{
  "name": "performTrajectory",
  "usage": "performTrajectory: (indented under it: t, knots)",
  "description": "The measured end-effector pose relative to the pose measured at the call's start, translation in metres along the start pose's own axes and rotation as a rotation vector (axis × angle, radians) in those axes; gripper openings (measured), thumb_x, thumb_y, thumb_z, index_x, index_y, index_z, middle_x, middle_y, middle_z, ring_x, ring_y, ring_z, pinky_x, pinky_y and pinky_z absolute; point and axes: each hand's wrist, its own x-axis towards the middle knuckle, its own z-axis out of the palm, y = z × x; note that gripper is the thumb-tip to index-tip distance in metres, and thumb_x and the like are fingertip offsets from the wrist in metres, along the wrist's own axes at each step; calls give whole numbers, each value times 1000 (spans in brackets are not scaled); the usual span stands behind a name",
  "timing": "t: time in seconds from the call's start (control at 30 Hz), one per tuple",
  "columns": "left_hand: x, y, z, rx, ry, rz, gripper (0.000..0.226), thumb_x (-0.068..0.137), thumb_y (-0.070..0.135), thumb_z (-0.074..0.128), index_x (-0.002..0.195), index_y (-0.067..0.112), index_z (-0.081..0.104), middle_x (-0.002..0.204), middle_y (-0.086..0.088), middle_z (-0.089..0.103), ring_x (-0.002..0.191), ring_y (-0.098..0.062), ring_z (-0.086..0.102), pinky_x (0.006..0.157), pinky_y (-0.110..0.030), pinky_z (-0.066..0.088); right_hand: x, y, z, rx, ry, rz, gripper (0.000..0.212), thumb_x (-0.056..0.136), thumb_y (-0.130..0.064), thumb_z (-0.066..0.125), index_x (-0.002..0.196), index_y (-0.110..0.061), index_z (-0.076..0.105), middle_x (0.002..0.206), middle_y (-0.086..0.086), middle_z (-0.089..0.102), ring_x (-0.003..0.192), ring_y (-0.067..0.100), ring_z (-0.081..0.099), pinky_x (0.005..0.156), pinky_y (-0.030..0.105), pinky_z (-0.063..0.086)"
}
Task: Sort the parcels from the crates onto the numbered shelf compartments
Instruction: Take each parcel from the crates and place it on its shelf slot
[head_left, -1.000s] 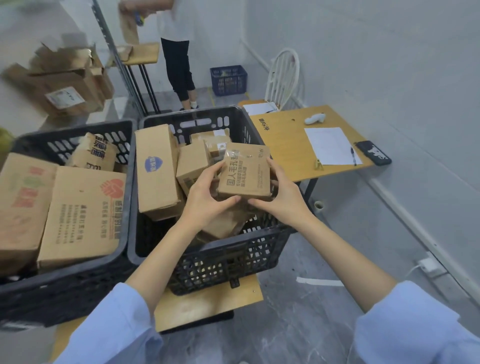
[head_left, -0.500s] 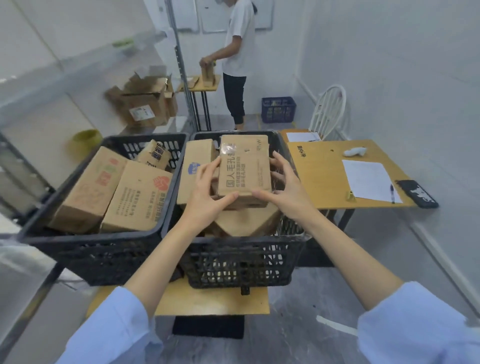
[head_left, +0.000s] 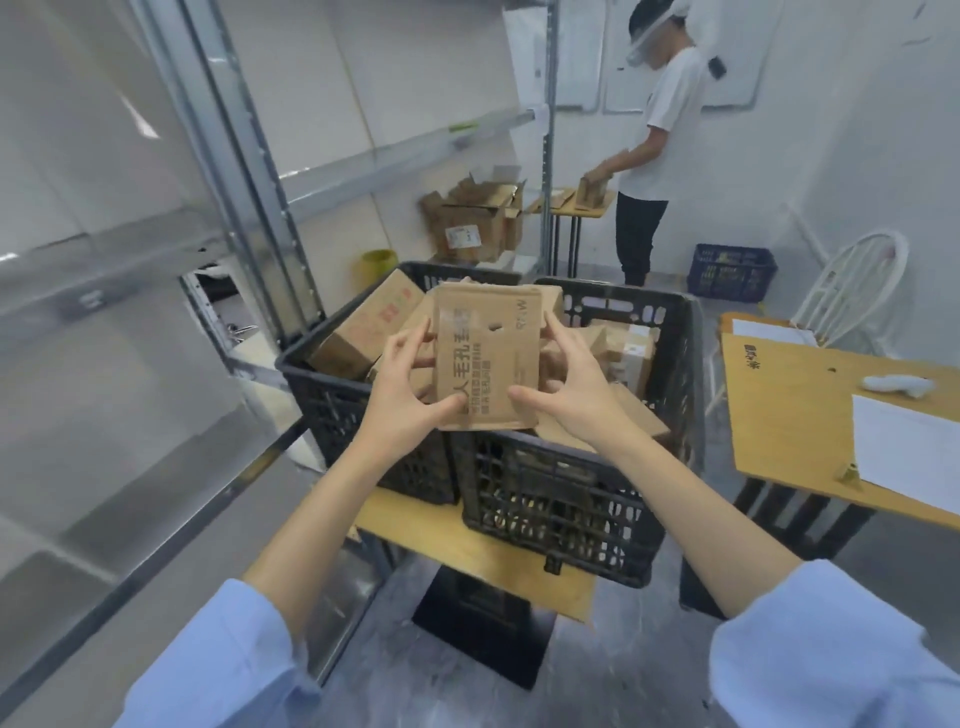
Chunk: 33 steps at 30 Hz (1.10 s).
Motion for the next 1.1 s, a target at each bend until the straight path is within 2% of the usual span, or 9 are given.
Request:
performTrajectory:
  t: [0.1,0.2,0.27,0.43,0.57,0.63,0.8,0.97,1.1]
  knots:
    - [-28,4,-22,6,68,-38,90,79,12,80,152,28,29,133,6,35,121,-10,49,96,-35,54,-5,-13,19,-17,-82,-56,94,81,-14,79,157,-21,24,144,-1,34,135,16,39,111,44,43]
    - [-56,7,-43,-30,134,-101,87,79,12,79,149,34,32,139,6,35,128,-11,45,103,-46,48,-14,-24,39,60,-172,-108,88,84,-16,78,153,-32,26,149,-4,31,129,6,40,104,30,46]
    - [-75,9,-56,-55,169,-124,87,80,13,79,149,36,32,147,9,34,132,-10,43,106,-44,45,-19,-32,52,115,-233,-141,86,85,-17,77,151,-39,26,153,-9,31,129,1,38,100,27,45]
    - [-117,20,-86,-21,287,-164,84,79,18,82,145,37,33,147,16,42,133,-5,44,109,-41,43,-28,-56,85,252,-361,-187,79,84,-15,78,146,-31,32,151,-11,41,141,10,38,111,47,42]
    - [-153,28,-110,20,398,-234,97,79,20,81,153,36,20,136,30,37,135,-11,42,104,-34,45,-39,-77,115,280,-459,-252,88,84,-21,78,152,-38,25,144,-23,40,138,6,37,109,35,43]
    - [-171,30,-123,67,445,-260,97,79,23,81,155,30,21,138,22,36,136,-13,40,107,-38,43,-44,-88,131,281,-503,-284,92,85,-23,77,156,-34,20,151,-17,37,139,8,36,110,35,42]
    - [-206,36,-147,109,553,-327,87,79,23,81,151,21,30,142,7,34,135,-17,41,110,-44,43,-56,-114,168,262,-559,-359,80,84,-36,76,152,-30,33,151,-5,44,138,14,40,113,45,39]
    - [-235,45,-173,156,656,-353,79,80,26,80,144,33,34,139,19,41,130,-4,42,105,-28,42,-60,-133,198,330,-678,-352,73,80,-47,73,143,-32,39,133,-27,46,123,-6,44,107,29,39]
    - [-251,54,-192,243,725,-358,76,81,26,80,144,31,38,139,17,49,126,-4,48,90,-12,44,-63,-145,222,405,-743,-342,61,83,-45,74,133,-31,42,137,-17,48,128,2,47,109,27,40]
